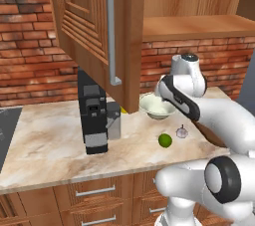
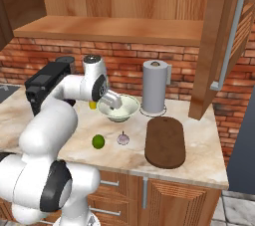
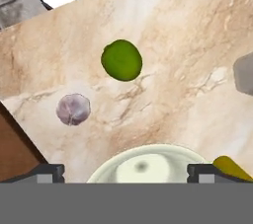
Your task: Open the cabinet. Place the bowl and condiment on the counter. Then place the lime and garlic on the cutting board.
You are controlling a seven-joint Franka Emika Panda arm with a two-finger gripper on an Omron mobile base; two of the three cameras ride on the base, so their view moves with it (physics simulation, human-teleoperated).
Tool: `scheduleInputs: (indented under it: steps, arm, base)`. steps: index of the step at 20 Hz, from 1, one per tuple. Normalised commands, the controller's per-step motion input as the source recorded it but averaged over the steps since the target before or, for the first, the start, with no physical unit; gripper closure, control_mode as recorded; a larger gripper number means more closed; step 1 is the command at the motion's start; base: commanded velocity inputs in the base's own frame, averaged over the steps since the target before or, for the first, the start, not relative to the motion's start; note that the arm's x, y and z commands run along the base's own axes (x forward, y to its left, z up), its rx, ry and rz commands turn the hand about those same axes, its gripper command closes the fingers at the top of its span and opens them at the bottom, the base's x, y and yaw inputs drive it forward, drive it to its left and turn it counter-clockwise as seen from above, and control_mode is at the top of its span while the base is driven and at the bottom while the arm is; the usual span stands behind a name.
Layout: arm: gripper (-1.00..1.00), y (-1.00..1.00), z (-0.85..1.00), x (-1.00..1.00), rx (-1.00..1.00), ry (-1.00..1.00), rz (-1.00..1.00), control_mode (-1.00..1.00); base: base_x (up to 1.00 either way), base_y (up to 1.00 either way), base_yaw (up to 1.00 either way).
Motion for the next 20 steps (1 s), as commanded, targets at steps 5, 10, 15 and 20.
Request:
scheduleInputs:
  steps: [5, 10, 15, 20]
  arm:
    - [-1.00, 0.59, -0.03, -0.21, -0.30, 0.16, 0.12, -1.00]
    - [-1.00, 0.44, -0.34, 0.00, -0.28, 0.23, 0.14, -1.00]
    - [-1.00, 0.00, -0.19, -0.20, 0.02, 0.19, 0.10, -1.00]
    - [-1.00, -0.02, -0.11, -0.42, 0.18, 0.11, 0.09, -1.00]
  base:
    - [0.00, 0.00, 0.00]
    - [0.00, 0.00, 0.00]
    - [0.00, 0.00, 0.00]
    - [0.00, 0.00, 0.00]
